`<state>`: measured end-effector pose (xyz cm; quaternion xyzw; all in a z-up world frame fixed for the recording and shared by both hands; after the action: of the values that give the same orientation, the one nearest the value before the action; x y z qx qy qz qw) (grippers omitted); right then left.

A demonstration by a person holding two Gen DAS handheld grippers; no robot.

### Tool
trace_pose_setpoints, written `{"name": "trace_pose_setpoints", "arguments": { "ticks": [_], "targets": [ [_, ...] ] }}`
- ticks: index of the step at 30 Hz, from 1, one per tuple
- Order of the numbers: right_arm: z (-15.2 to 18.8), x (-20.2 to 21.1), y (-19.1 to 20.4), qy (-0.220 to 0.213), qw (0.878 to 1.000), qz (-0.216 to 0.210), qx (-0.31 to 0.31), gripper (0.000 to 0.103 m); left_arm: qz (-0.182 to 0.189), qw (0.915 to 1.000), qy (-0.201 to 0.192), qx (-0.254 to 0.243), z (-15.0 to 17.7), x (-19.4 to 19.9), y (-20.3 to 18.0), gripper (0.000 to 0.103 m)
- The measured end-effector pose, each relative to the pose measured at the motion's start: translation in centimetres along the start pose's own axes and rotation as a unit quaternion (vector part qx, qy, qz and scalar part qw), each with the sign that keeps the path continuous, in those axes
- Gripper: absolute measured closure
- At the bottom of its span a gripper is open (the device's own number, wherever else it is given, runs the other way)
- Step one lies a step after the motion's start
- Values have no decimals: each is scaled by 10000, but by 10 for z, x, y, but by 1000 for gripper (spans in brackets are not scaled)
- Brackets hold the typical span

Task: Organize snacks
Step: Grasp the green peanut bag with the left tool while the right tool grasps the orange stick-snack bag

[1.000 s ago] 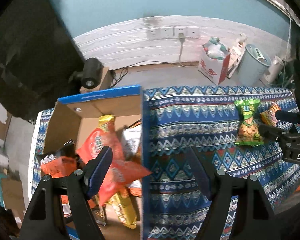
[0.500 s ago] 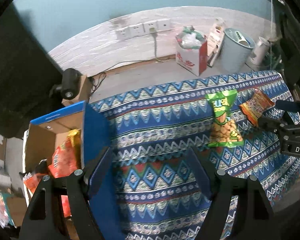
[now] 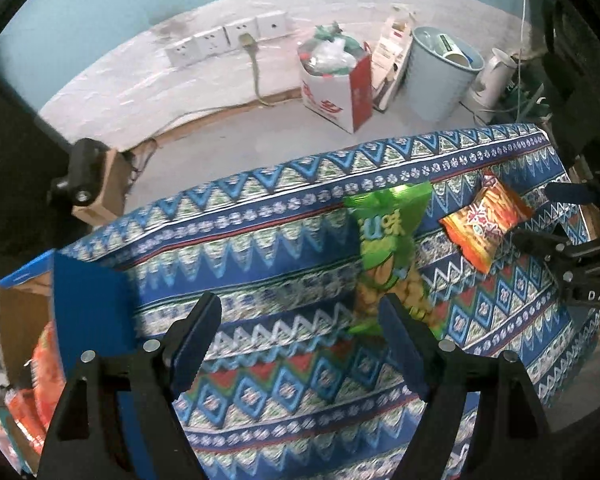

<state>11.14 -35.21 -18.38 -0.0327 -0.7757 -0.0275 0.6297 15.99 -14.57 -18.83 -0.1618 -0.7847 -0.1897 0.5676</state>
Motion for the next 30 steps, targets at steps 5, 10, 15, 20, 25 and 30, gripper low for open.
{"name": "trace_pose_setpoints", "arguments": {
  "ticks": [5,10,15,20,25,30],
  "targets": [
    [-4,-26,1,304,9986,30,432,24,326,9994,107,87,-12,-23,-12,21],
    [-4,-55,-4,469,9973,183,531,24,460,9987,127,169,-21,-41,-20,21],
    [-5,-73,-5,559,9973,150,455,24,498,9985,213,91,-27,-56,-28,21],
    [-6,-87,-3,609,9971,149,440,24,729,9965,312,248,-27,-71,-34,17],
    [-6,-86,3,540,9978,17,381,38,837,9961,193,218,-24,-75,-40,20],
    [-5,-82,5,454,9987,6,237,51,1345,9904,98,316,-19,-70,-46,58]
  ]
}}
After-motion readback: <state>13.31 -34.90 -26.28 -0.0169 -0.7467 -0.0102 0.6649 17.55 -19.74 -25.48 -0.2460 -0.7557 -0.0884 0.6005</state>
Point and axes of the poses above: each gripper's, at about its wrist camera, not at the fingertips, and x roughly against the way its jaws point, y to its left, z to its underside, the point moved 6 cm from there along -x, roughly the way its jaws point, and after that the axes turned 10 degrees about -x, right-handed, at the moved point
